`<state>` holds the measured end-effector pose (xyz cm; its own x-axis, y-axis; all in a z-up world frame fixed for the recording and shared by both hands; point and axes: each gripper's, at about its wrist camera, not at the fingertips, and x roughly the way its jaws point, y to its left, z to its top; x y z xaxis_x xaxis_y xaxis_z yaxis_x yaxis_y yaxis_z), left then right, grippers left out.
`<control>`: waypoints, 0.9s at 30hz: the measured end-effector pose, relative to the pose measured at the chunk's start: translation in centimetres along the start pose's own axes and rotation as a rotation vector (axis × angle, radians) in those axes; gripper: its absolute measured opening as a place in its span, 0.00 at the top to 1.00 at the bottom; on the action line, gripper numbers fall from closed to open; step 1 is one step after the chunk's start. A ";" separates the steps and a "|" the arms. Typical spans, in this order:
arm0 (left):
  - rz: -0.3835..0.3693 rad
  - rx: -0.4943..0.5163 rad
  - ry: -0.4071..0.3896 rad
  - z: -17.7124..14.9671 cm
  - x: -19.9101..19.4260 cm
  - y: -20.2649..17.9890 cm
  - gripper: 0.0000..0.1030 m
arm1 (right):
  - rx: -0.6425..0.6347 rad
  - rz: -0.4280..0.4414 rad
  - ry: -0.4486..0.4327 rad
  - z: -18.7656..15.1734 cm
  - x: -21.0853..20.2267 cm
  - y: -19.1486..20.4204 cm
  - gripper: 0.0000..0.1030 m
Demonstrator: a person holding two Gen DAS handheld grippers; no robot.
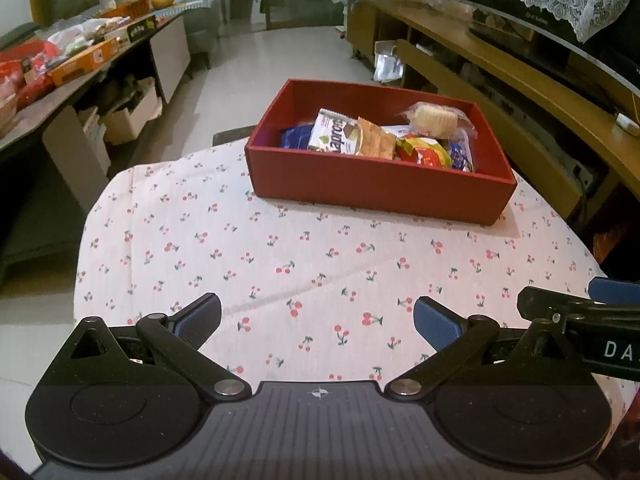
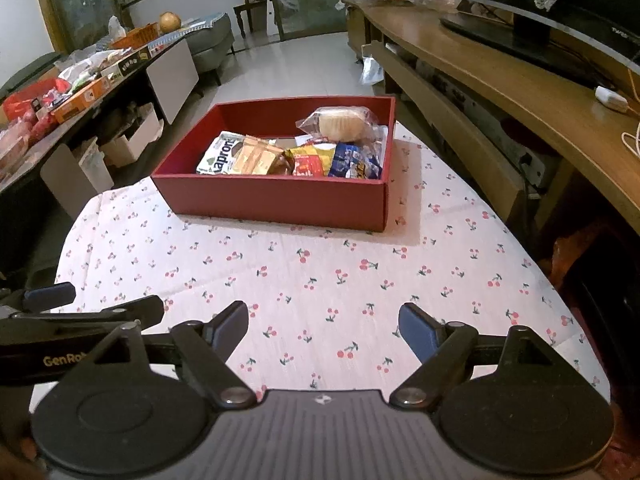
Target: Organize snacks
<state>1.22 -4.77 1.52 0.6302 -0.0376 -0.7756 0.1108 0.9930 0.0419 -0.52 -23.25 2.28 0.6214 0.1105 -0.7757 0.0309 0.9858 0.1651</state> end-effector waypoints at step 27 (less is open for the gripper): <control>-0.011 0.058 0.041 -4.8 -2.5 -0.3 0.01 | -0.034 -0.026 0.047 -5.2 -2.8 1.1 0.05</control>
<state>-4.09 -4.41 0.37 0.5971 -0.0429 -0.8010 0.1628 0.9843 0.0687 -6.31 -21.85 1.44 0.5835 0.0898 -0.8071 0.0193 0.9921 0.1243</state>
